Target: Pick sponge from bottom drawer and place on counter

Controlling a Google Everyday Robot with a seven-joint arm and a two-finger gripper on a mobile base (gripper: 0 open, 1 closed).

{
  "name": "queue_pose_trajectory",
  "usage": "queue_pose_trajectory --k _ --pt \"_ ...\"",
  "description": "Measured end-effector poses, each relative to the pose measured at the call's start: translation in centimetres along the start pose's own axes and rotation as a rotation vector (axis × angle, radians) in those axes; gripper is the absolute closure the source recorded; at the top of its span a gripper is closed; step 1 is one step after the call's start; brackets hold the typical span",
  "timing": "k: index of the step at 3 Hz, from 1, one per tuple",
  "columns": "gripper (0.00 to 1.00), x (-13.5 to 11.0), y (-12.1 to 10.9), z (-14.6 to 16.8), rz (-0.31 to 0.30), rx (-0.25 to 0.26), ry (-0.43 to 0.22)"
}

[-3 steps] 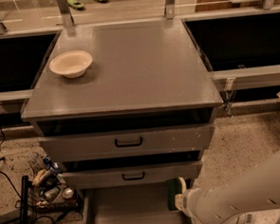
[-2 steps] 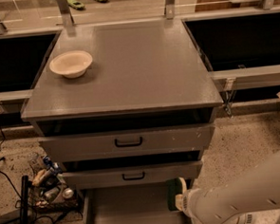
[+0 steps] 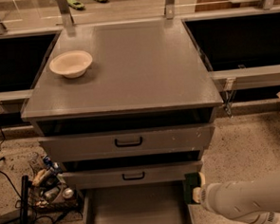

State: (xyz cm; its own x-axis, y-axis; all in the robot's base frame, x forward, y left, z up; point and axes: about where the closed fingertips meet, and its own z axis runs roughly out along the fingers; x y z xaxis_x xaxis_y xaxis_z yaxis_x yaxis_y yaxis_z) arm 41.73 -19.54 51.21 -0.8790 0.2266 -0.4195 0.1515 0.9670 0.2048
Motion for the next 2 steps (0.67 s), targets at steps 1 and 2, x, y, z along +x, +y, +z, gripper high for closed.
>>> queue_pose_trajectory --k 1,2 --pt "1.0 -1.57 -4.0 -1.55 0.082 0.047 -0.033" --pt "1.0 -1.57 -4.0 -1.55 0.082 0.047 -0.033"
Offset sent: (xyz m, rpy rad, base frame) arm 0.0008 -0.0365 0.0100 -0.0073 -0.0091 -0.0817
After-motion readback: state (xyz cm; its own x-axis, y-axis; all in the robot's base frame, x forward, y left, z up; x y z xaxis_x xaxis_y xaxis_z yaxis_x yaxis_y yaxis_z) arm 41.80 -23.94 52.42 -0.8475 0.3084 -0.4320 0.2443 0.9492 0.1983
